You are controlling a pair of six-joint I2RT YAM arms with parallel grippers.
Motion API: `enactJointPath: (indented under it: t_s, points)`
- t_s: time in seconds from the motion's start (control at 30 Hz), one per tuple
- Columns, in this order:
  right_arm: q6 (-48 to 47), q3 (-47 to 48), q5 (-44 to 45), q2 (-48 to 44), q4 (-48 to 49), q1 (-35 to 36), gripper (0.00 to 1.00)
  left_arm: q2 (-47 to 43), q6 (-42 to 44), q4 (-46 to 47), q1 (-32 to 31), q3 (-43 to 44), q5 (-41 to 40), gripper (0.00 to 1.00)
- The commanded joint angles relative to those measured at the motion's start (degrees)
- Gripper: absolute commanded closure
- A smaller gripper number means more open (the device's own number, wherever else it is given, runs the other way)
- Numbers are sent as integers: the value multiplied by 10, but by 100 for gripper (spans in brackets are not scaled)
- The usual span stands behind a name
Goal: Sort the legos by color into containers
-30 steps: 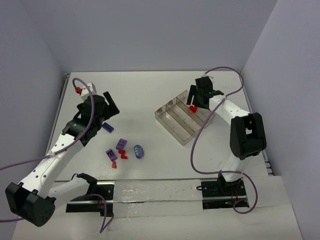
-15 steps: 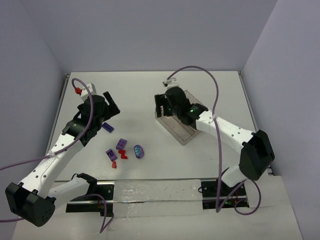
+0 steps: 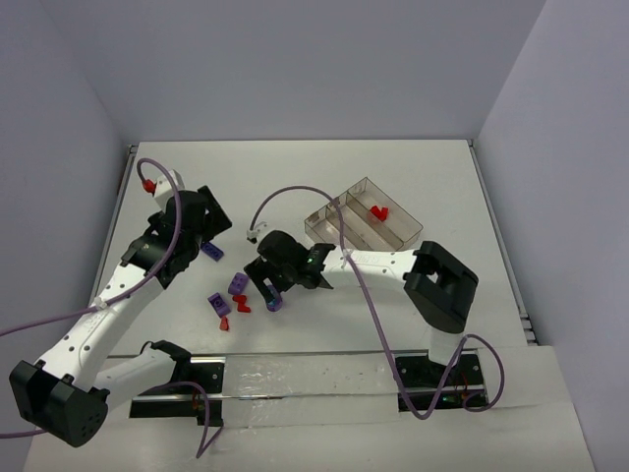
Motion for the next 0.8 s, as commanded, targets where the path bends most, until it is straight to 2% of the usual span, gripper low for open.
enactJointPath:
  t_s: [0.0, 0.23, 0.33, 0.5, 0.77]
  points:
    - [0, 33, 1, 13, -25, 18, 6, -24, -6, 6, -1, 10, -15, 1]
    - [21, 58, 34, 55, -65, 31, 6, -10, -6, 18, -1, 8, 4, 1]
    - [41, 67, 45, 78, -70, 37, 15, -8, -4, 19, -1, 9, 6, 1]
    - [65, 56, 58, 66, -58, 39, 44, -15, -3, 19, -1, 9, 8, 1]
    - [54, 72, 84, 39, -72, 39, 60, -15, -3, 19, -1, 8, 7, 1]
